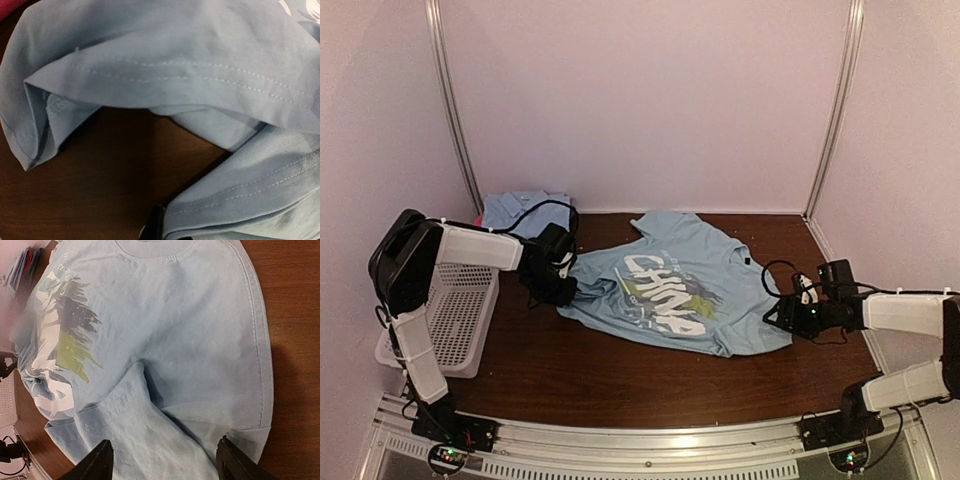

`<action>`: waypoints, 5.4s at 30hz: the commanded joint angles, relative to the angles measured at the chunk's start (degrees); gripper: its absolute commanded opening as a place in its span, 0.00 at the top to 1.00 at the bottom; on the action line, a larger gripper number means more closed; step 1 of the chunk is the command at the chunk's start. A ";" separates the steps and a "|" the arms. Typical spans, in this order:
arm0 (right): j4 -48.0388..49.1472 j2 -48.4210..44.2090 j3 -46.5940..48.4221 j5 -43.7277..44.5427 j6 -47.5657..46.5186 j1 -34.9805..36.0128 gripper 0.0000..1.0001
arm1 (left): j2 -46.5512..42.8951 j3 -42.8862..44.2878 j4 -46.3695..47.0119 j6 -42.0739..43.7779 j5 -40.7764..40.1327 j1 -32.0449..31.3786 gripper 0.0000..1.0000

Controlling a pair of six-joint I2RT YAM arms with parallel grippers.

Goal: Fold and stack the mixed laundry pile
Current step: Pick up the crumpled T-shirt from the center of the board, then flatten out the crumpled T-shirt at the center of the board.

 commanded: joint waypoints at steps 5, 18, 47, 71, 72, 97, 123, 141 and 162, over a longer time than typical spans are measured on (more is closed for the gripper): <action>-2.19 -0.02 3.03 -3.46 -5.20 3.42 0.29 | -4.43 -1.66 2.45 0.17 2.29 5.02 0.89; -2.27 12.86 10.96 4.06 -8.44 12.22 0.32 | -9.90 -5.86 -0.62 -1.24 0.34 6.86 0.89; -7.23 -9.62 11.66 4.22 -6.33 14.24 1.00 | -38.63 -36.92 10.34 -20.10 17.12 13.28 0.57; -9.78 -16.66 14.63 10.74 -5.10 14.05 1.00 | -27.21 -34.27 16.71 -21.88 21.12 11.33 0.71; -9.90 -16.93 15.01 11.17 -5.10 14.06 1.00 | -27.08 -33.66 17.03 -21.95 21.55 11.14 0.81; -37.19 -19.50 76.42 22.14 -21.20 14.17 1.00 | -40.79 29.31 -4.30 5.10 16.98 0.98 1.00; -15.35 -20.72 51.12 45.21 -25.76 8.89 1.00 | -28.45 21.78 8.99 -2.90 11.90 2.61 1.00; -29.62 49.56 98.52 38.49 -23.33 -2.87 0.23 | 8.70 38.68 8.95 -5.13 10.04 14.59 0.09; -17.13 39.11 51.52 32.35 -14.92 1.90 0.43 | 1.26 10.23 2.55 2.02 9.18 2.83 0.36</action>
